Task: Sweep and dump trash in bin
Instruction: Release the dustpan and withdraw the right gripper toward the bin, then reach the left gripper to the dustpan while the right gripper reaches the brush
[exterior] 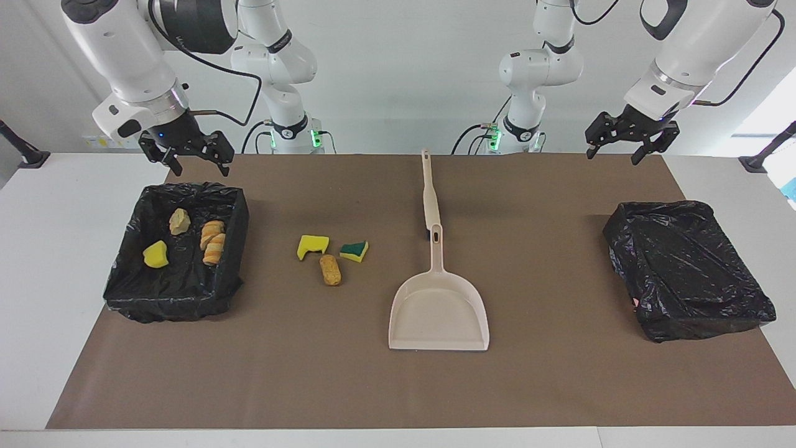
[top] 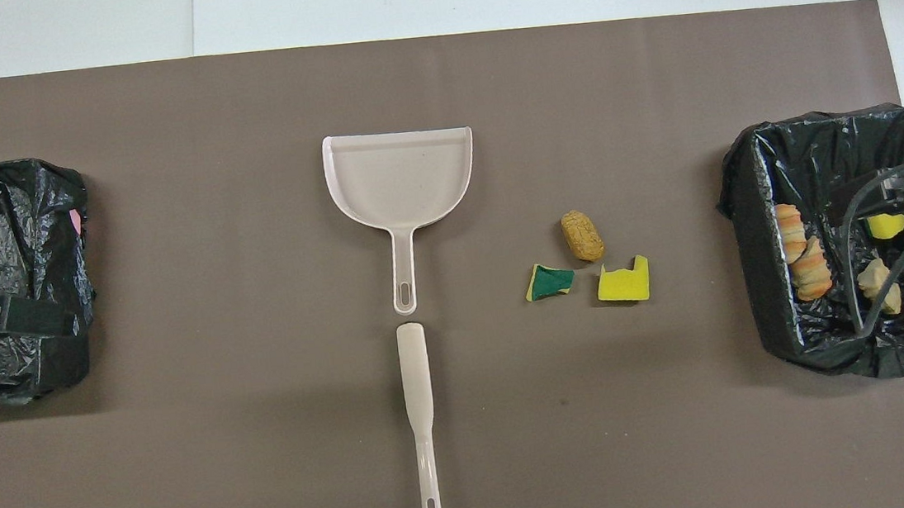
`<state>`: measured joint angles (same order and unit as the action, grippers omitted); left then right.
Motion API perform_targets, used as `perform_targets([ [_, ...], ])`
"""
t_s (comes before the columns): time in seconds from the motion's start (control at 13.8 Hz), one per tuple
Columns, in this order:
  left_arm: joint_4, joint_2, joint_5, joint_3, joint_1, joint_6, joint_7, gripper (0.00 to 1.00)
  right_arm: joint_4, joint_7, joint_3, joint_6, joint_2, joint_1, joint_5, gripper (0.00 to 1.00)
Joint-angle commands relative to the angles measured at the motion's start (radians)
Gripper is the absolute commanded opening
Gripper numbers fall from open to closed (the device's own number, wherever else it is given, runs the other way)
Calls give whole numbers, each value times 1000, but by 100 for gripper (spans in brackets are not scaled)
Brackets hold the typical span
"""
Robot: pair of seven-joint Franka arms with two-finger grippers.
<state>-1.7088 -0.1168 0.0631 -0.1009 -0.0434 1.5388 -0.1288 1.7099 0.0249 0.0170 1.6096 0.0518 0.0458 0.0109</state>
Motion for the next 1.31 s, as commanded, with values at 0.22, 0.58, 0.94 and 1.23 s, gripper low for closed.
perform_targets([
  [0.22,17,9,-22,3,11,4,9,100,298,-228,0,179,184,-205,-22,100],
  [0.58,-12,9,-19,1,20,61,29,100,388,-573,1,344,162,-456,-22,100],
  [0.94,-14,86,-5,-8,123,286,288,100,408,-897,1,562,17,-680,-2,100],
  [1.23,59,218,-5,-8,229,330,358,100,407,-1164,1,645,-70,-832,79,100],
])
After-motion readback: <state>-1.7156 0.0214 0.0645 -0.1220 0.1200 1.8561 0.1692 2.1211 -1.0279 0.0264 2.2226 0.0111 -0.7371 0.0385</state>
